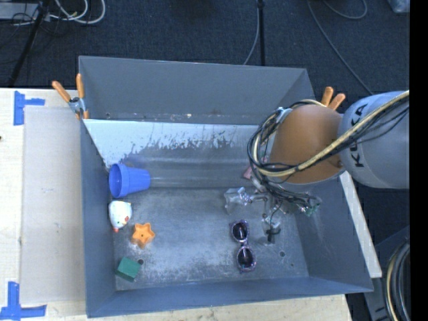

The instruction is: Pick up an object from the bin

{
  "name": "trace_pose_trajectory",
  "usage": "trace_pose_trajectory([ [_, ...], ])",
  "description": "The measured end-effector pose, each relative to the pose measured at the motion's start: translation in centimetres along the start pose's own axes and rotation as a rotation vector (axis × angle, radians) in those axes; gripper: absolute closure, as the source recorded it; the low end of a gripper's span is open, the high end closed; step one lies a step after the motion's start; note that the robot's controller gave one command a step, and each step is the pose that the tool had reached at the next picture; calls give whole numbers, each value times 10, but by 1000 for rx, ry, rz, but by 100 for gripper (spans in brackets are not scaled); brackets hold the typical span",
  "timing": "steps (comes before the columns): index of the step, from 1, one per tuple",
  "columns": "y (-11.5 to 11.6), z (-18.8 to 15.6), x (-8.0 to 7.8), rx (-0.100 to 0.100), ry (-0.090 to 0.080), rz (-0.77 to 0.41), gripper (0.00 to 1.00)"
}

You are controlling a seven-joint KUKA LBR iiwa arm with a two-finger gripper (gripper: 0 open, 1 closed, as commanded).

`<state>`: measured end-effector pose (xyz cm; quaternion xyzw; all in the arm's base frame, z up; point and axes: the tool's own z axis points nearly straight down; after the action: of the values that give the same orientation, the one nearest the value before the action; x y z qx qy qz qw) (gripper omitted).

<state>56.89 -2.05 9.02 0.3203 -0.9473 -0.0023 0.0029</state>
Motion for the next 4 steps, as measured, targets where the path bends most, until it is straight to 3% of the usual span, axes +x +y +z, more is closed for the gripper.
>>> trace_pose_trajectory([
  [1,40,21,1,0,0,-206,100],
  [2,40,21,1,0,0,-205,100],
  [4,-8,20,-43,-1,-1,-175,100],
])
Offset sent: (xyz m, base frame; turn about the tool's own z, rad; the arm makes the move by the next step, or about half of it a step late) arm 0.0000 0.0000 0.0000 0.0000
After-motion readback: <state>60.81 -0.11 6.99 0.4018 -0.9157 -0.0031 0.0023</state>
